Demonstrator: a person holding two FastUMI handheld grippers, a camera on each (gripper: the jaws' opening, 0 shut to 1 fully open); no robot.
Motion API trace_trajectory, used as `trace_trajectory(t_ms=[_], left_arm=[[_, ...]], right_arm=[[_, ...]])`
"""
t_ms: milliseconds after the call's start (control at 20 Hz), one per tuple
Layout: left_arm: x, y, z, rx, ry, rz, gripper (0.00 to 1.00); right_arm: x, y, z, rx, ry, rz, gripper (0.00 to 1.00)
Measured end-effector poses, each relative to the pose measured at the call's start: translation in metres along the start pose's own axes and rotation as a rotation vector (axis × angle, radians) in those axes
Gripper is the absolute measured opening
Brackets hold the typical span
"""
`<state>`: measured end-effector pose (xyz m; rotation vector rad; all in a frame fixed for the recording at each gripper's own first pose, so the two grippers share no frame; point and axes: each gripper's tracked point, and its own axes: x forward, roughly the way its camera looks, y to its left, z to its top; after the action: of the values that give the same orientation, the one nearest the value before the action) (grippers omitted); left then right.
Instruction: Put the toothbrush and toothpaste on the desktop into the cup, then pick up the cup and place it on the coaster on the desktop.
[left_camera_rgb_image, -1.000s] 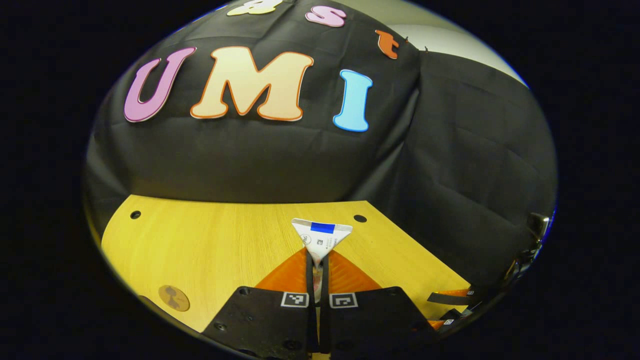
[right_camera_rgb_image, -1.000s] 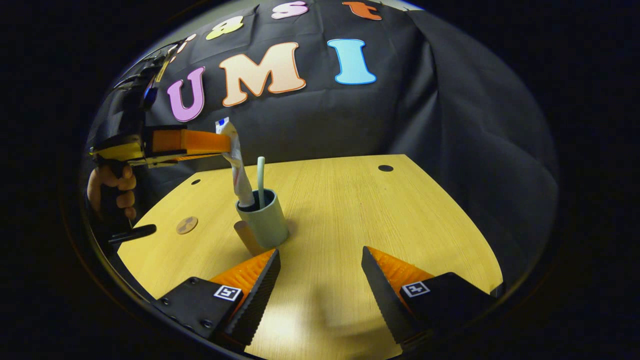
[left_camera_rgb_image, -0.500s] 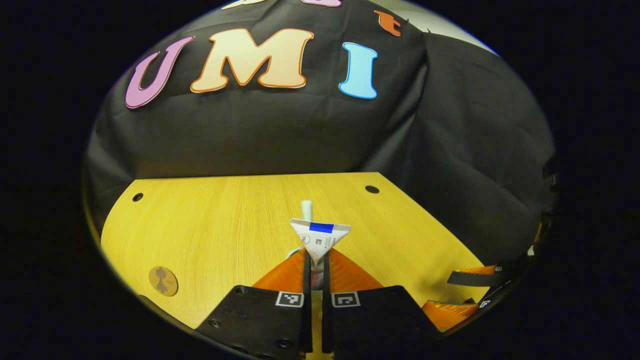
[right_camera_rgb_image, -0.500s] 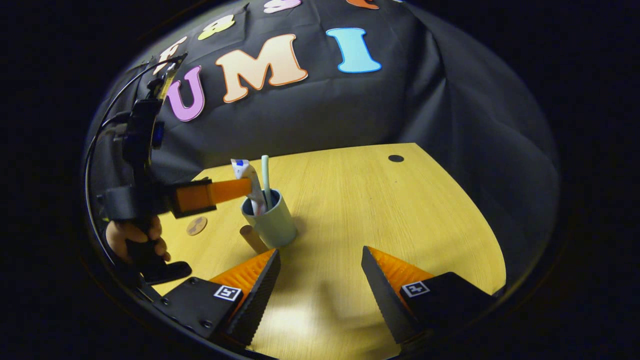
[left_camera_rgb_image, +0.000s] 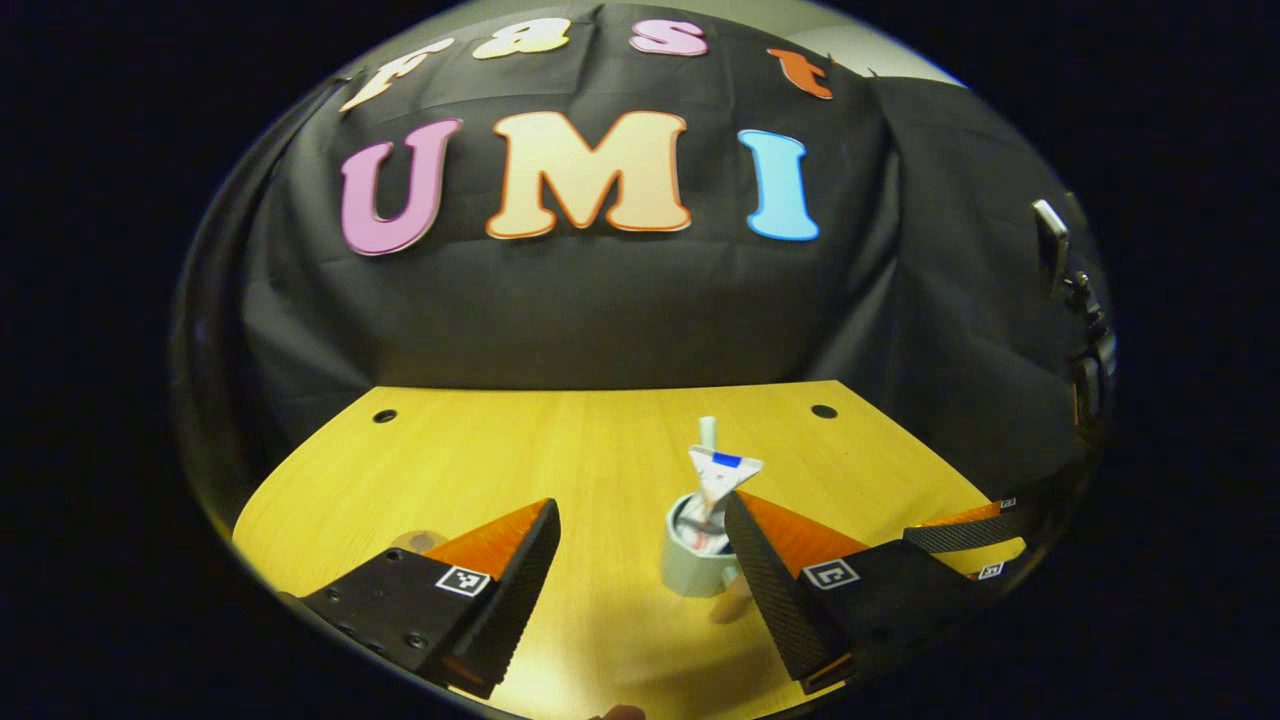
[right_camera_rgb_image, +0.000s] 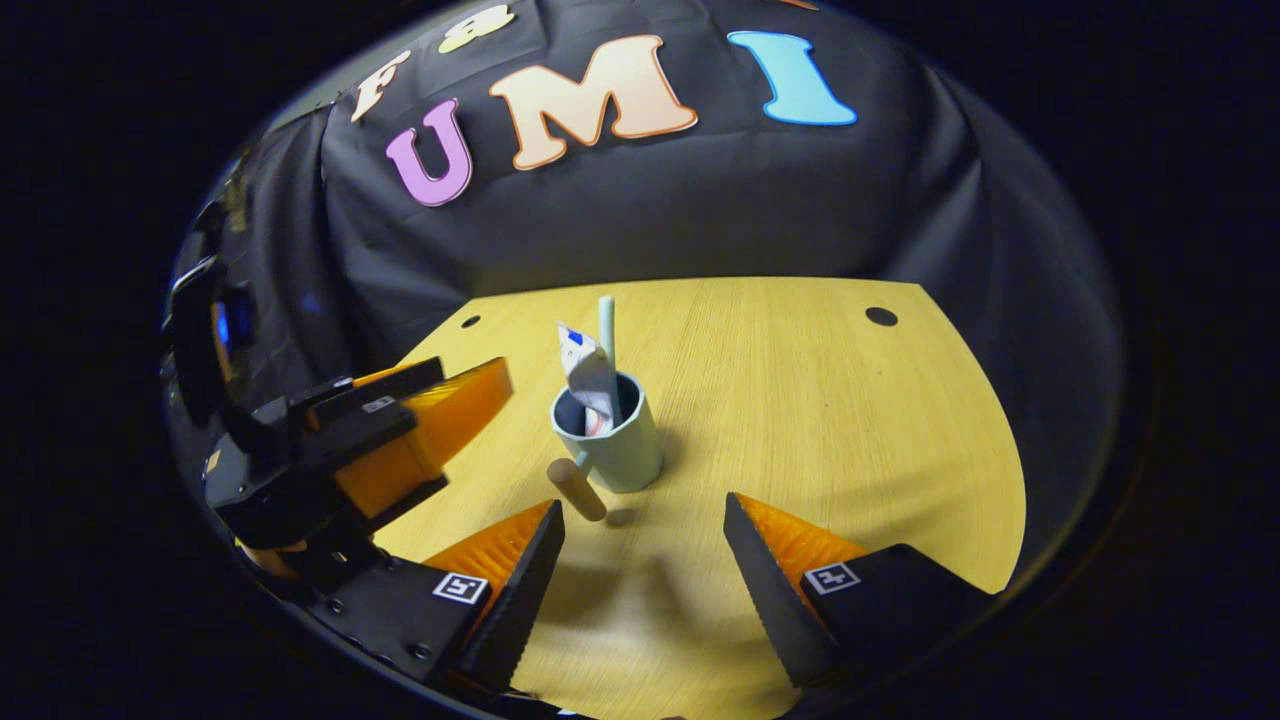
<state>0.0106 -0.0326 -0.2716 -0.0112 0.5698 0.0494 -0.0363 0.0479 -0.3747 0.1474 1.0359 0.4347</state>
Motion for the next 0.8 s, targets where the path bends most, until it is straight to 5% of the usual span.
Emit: trace_trajectory(t_ms=[450, 750, 800], left_arm=[[-0.063, 0.153, -0.037, -0.017, 0.056, 0.192, 0.96], [-0.079, 0.202, -0.057, -0.021, 0.085, 0.240, 0.94], [-0.080, 0.207, -0.059, -0.017, 0.080, 0.242, 0.94]], right_arm=[[0.045, 0.040, -0.003, 0.034, 0.219, -0.024, 0.98], [0.078, 0.038, 0.003, 0.051, 0.366, -0.086, 0.95], [0.084, 0.037, 0.000, 0.045, 0.394, -0.091, 0.81]])
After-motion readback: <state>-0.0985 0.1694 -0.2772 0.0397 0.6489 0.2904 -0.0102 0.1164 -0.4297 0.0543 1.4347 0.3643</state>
